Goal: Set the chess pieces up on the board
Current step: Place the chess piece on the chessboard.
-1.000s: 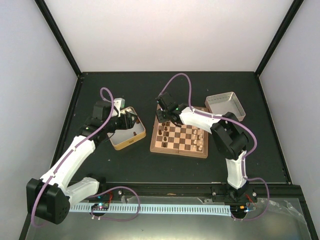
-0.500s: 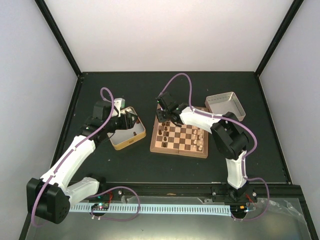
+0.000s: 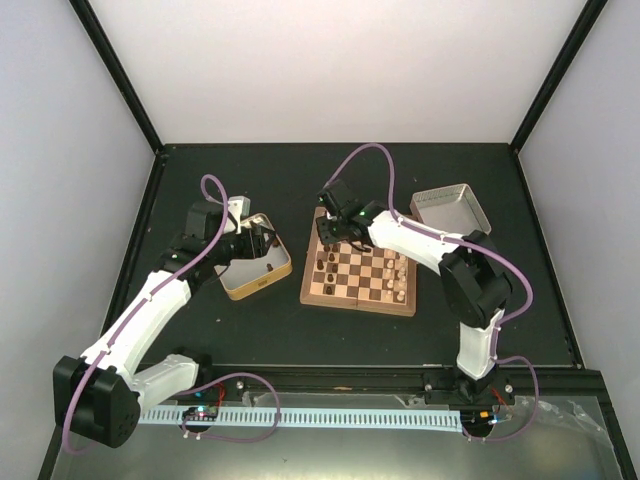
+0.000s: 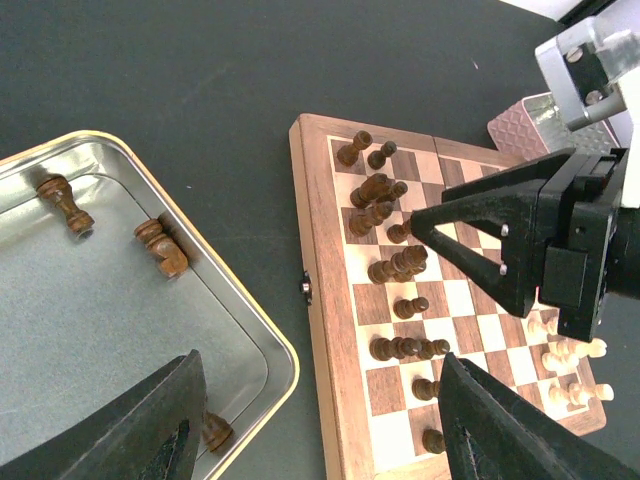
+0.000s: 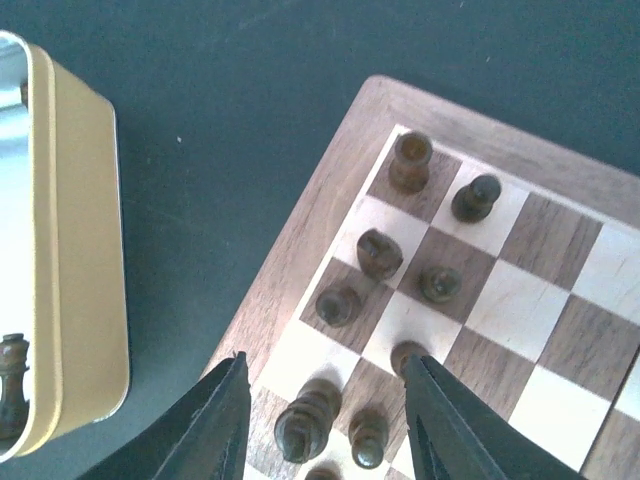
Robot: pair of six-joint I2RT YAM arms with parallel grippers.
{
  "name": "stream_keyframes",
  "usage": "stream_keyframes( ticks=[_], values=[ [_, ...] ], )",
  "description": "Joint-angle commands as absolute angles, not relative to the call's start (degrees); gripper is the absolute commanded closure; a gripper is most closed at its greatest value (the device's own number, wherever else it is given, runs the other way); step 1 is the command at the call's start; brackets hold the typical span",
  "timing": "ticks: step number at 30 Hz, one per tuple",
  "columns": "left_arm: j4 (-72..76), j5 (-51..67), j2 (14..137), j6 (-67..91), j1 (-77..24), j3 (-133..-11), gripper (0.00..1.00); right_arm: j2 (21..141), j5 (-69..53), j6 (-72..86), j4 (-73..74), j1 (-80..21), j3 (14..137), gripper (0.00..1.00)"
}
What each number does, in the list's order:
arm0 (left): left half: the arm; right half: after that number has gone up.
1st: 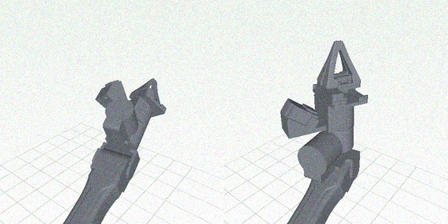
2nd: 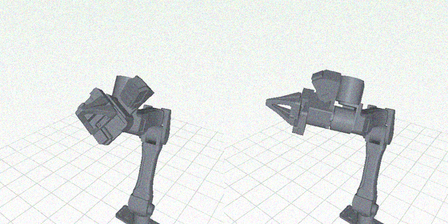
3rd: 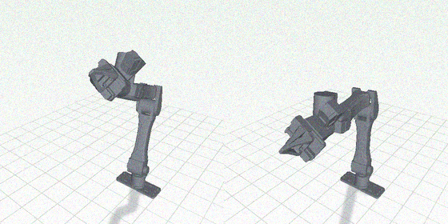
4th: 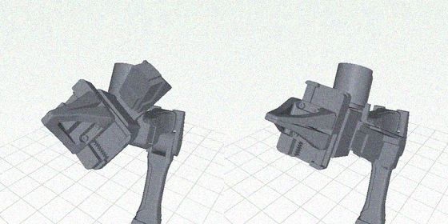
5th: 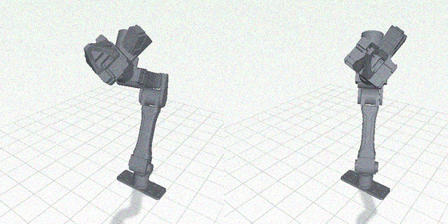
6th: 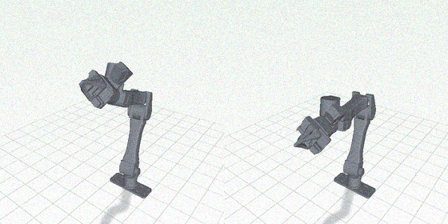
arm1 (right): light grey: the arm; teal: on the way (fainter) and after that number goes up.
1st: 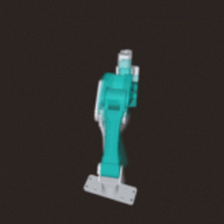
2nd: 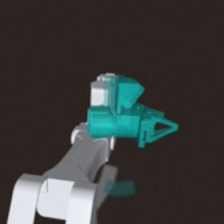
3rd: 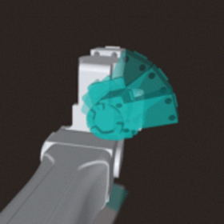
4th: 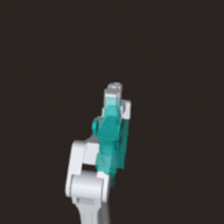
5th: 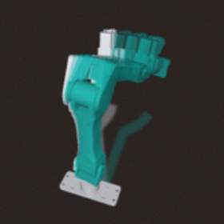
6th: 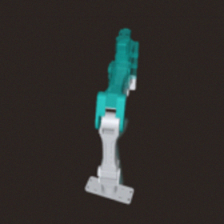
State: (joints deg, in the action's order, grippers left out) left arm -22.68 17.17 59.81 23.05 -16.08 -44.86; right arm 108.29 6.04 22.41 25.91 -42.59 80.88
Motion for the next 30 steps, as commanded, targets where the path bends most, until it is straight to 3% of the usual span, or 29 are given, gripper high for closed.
stream_keyframes(
  ticks=[1, 8, 17, 30],
  values=[
    [-22.7, 18.0, 59.7, 23.4, -15.6, -47.4, 0.35, 107.5, 2.4, 23.0, 29.1, -42.2, 80.8, 0.57],
    [-22.4, 18.2, 60.0, 23.4, -15.7, -47.3, 0.35, 109.8, 0.5, 22.1, 29.2, -42.3, 82.0, 0.68],
    [-22.6, 18.1, 59.9, 23.3, -15.6, -47.3, 0.35, 112.4, 0.9, 21.5, 30.0, -42.2, 83.5, 0.69],
    [-22.8, 18.0, 59.9, 23.2, -15.6, -47.3, 0.35, 113.3, -0.8, 21.4, 28.7, -42.3, 84.2, 0.79]
  ],
)
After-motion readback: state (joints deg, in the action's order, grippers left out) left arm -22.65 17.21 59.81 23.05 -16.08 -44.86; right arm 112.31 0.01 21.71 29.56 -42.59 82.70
